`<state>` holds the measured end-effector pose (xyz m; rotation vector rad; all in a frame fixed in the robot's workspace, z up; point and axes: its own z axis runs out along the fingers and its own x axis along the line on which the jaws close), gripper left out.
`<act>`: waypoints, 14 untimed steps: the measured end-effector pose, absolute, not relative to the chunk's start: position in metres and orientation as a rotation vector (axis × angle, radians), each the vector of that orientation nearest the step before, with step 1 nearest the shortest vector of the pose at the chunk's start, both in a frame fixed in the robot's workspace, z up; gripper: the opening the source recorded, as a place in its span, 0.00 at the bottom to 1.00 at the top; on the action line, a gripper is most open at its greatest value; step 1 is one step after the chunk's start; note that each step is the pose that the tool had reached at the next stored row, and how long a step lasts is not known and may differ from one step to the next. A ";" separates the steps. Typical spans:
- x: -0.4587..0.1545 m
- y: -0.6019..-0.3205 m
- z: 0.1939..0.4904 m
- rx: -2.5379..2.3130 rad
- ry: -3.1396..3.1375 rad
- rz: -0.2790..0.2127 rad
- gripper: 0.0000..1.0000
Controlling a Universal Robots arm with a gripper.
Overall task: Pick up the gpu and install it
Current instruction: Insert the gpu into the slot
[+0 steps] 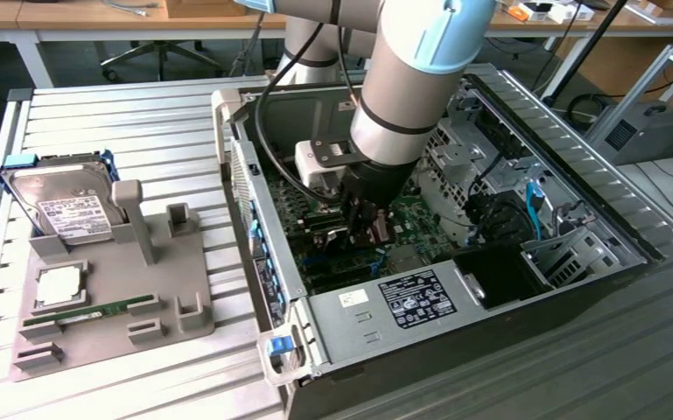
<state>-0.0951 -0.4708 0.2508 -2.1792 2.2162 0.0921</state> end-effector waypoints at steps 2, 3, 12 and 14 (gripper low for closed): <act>-0.095 -0.471 0.251 -2.175 2.220 0.092 0.27; -0.095 -0.471 0.251 -2.171 2.224 0.092 0.27; -0.095 -0.471 0.250 -2.164 2.232 0.090 0.27; -0.095 -0.471 0.250 -2.163 2.234 0.090 0.27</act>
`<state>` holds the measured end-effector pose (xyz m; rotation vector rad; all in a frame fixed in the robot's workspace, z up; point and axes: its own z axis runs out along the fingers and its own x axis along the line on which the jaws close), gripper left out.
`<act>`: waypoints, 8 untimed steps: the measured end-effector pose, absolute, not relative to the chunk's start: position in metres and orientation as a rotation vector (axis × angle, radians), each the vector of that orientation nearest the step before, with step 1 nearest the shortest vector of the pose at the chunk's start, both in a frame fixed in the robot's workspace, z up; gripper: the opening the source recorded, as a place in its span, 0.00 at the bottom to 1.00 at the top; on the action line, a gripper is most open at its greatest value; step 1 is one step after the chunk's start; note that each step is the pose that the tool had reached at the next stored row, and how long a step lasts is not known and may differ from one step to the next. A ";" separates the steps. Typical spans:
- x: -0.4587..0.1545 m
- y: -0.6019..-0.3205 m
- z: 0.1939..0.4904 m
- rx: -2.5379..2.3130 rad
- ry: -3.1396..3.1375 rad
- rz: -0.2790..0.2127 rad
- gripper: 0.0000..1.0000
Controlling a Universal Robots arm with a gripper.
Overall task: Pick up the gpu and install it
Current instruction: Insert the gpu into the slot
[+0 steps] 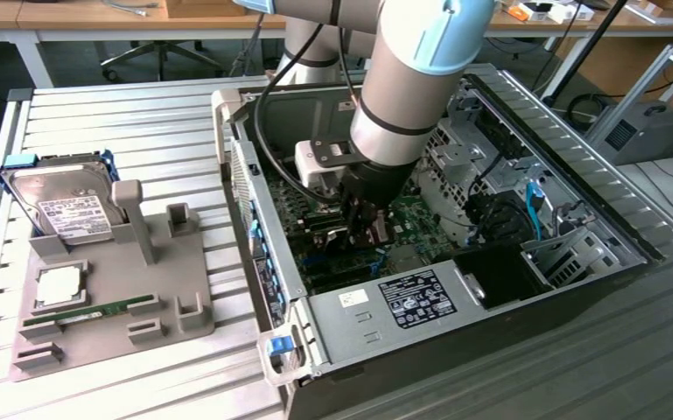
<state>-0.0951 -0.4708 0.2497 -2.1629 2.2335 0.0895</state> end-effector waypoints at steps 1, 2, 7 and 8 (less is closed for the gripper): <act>-0.095 -0.471 0.250 -2.163 2.234 0.090 0.27; -0.095 -0.471 0.250 -2.163 2.234 0.090 0.27; -0.095 -0.471 0.249 -2.170 2.241 0.075 0.27; -0.095 -0.471 0.249 -2.170 2.241 0.074 0.27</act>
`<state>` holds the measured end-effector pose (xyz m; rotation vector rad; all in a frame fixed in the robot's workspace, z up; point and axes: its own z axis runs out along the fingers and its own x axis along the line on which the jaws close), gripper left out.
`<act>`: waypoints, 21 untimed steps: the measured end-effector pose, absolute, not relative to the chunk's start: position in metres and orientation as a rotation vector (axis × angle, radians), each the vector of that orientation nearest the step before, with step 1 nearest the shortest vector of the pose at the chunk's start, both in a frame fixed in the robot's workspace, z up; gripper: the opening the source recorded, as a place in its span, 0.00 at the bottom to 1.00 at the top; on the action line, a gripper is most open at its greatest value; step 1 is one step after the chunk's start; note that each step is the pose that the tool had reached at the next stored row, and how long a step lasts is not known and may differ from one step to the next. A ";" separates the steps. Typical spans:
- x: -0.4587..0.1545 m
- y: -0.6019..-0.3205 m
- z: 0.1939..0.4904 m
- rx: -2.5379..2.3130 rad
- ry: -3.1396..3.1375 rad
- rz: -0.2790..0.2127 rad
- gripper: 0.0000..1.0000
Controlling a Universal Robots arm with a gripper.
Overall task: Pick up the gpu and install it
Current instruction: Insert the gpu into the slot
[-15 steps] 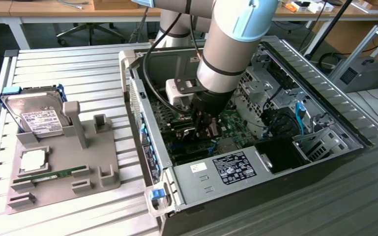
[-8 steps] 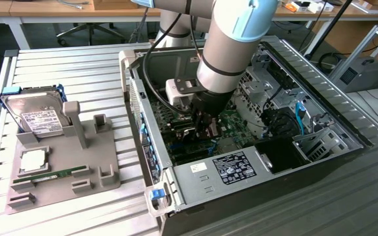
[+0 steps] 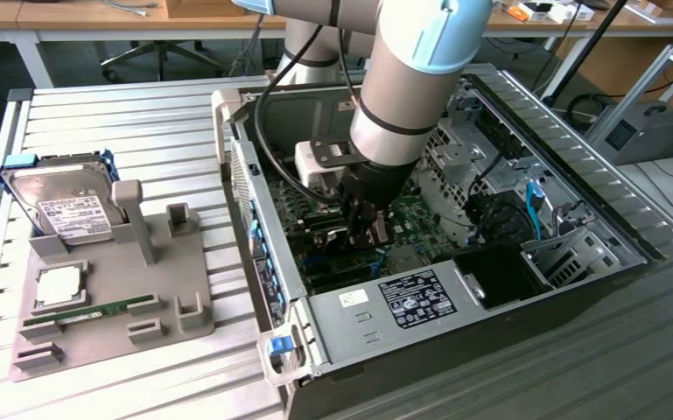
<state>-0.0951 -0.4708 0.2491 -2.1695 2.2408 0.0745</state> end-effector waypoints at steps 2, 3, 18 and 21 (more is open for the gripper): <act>-0.095 -0.471 0.249 -2.170 2.241 0.074 0.27; -0.095 -0.471 0.249 -2.170 2.241 0.074 0.27; -0.095 -0.471 0.249 -2.170 2.241 0.074 0.27; -0.095 -0.471 0.248 -2.170 2.241 0.074 0.27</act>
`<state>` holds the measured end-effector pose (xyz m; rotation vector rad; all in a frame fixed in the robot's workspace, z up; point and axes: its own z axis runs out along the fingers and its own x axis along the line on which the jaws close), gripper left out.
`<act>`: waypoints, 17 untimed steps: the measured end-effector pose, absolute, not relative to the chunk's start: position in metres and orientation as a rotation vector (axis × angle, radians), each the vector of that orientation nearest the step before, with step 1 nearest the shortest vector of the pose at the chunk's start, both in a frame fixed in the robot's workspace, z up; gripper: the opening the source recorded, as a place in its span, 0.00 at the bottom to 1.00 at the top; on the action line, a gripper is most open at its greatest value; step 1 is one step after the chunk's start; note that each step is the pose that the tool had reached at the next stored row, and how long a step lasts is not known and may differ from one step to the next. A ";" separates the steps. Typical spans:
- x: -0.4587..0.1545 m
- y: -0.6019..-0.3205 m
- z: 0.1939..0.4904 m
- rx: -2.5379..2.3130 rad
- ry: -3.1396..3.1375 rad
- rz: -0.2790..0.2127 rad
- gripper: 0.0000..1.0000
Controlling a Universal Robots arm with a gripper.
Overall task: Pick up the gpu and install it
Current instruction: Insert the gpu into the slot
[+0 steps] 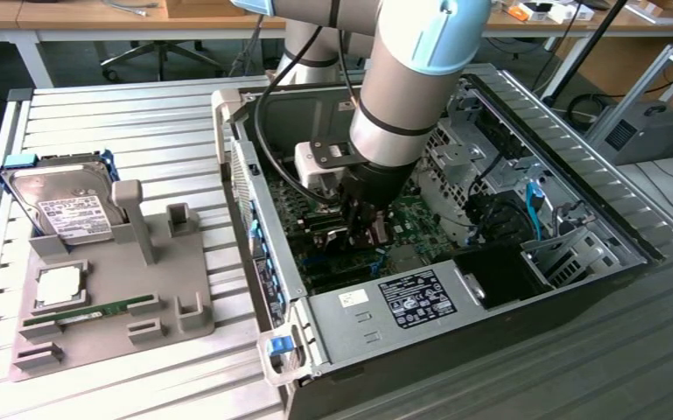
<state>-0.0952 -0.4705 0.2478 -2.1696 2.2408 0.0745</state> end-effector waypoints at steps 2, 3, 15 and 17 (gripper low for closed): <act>-0.095 -0.471 0.248 -2.170 2.241 0.074 0.27; -0.095 -0.471 0.247 -2.170 2.241 0.074 0.27; -0.095 -0.471 0.247 -2.170 2.241 0.074 0.27; -0.095 -0.471 0.247 -2.170 2.241 0.074 0.27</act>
